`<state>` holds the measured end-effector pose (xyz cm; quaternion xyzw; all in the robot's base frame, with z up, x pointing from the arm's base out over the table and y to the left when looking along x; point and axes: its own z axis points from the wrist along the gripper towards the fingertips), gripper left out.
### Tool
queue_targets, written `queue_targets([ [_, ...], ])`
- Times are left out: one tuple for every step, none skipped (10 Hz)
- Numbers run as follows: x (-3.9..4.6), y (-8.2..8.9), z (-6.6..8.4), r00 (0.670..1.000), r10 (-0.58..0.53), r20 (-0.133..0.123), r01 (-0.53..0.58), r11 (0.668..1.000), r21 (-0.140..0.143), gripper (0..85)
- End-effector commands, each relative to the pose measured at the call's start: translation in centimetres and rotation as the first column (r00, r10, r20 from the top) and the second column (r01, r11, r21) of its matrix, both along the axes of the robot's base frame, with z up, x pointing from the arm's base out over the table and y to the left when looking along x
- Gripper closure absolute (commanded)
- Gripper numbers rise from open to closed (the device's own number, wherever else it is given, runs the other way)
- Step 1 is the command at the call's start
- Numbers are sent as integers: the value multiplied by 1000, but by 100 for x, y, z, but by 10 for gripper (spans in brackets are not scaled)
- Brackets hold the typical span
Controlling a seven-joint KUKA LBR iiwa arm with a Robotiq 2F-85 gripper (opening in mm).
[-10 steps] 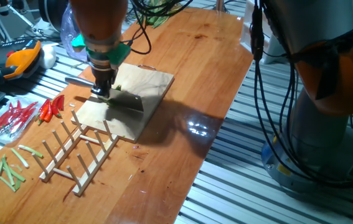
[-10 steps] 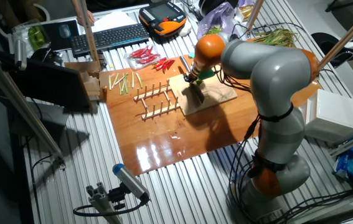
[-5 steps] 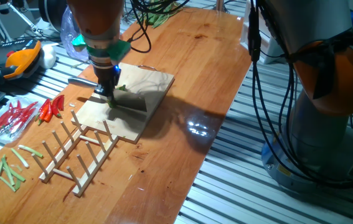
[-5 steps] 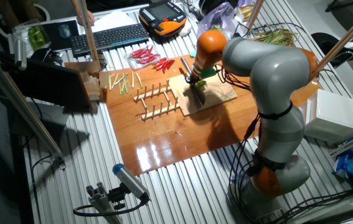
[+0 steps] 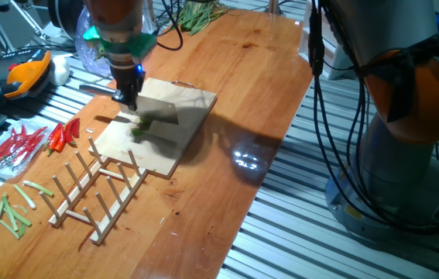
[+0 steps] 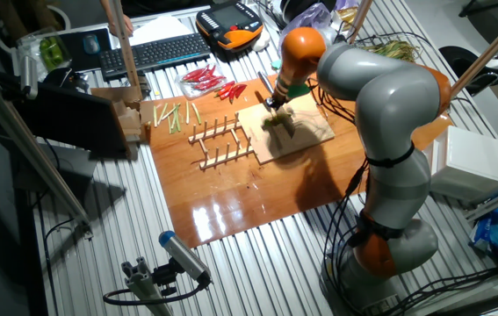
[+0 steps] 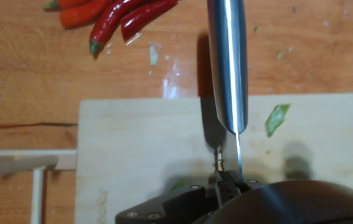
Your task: Chop the chili peppers
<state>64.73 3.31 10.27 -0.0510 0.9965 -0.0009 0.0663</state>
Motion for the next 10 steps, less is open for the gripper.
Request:
queue_targets([
  [18,-34,8,1000,4,-2,-4,1000,3,850],
  [23,-28,-19,1000,2,4,-2,1000,3,850],
  [12,1,-70,1000,-5,12,5,1000,10,850],
  [1,22,-114,1000,-12,16,11,1000,16,850],
  [0,25,-153,1000,-12,19,11,1000,22,850],
  [3,18,-188,1000,-10,22,10,1000,28,850],
  [-6,16,-222,1000,-11,27,10,999,31,850],
  [-25,28,-248,999,-12,30,11,999,33,850],
  [-50,48,-280,999,-19,34,17,999,35,850],
  [-81,71,-311,999,-23,39,22,999,38,850],
])
